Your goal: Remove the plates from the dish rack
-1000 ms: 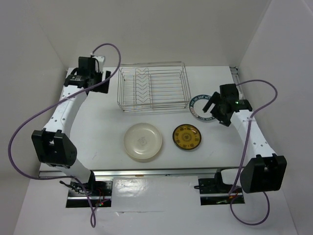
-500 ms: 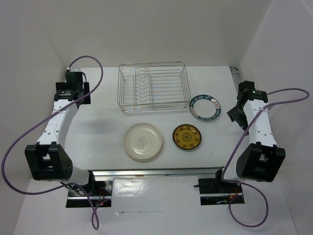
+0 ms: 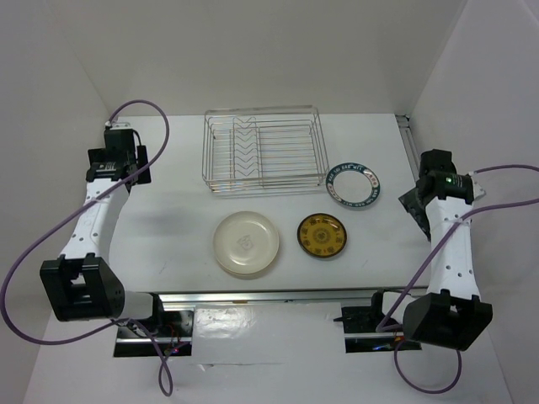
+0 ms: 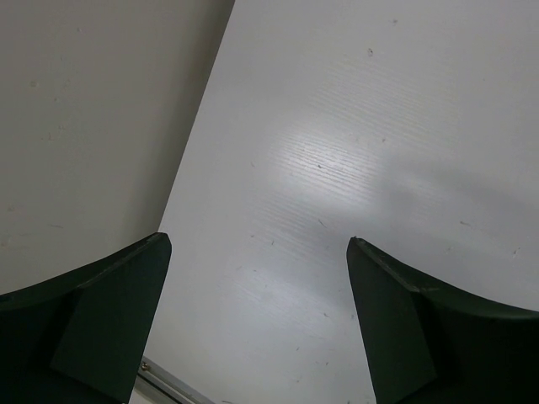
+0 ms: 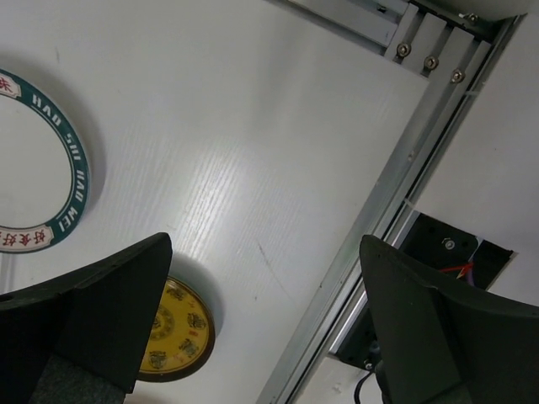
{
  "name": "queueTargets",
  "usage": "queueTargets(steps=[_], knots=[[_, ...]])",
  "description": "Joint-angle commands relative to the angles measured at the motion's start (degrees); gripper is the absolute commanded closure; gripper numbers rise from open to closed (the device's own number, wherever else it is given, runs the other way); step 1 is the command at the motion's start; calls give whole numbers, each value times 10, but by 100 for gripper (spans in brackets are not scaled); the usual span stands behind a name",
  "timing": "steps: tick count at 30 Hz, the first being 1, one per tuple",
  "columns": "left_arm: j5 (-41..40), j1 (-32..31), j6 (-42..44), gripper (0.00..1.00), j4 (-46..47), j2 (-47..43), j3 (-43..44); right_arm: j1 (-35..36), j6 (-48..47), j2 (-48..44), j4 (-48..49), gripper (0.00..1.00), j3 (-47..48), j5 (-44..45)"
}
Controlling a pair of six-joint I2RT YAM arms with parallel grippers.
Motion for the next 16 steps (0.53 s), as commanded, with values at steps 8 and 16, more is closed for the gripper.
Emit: queueTargets(steps=[8, 16], knots=[[19, 4, -14, 0, 11, -38, -10, 0, -19, -27, 11, 0, -30, -35], [35, 4, -14, 0, 11, -45, -15, 0, -39, -70, 39, 0, -41, -57]])
